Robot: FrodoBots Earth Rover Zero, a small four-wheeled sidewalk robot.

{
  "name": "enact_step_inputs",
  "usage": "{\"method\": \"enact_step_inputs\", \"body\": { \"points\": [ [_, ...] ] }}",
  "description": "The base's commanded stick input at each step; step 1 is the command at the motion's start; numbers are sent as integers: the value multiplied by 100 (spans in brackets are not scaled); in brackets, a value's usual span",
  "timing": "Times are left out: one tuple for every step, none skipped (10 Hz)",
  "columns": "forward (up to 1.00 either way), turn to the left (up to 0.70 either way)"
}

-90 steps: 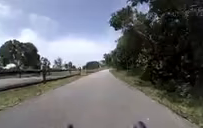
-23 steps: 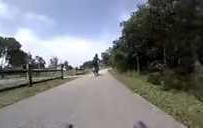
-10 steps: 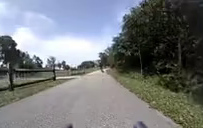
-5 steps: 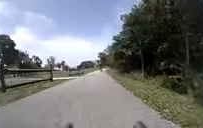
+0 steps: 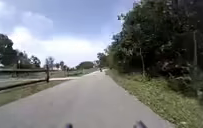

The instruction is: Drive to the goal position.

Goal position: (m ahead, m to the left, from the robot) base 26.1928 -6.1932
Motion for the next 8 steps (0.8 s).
{"method": "enact_step_inputs", "body": {
  "points": [
    [70, 0],
    [70, 0],
    [70, 0],
    [70, 0],
    [70, 0],
    [70, 0],
    [70, 0],
    [70, 0]
  ]
}}
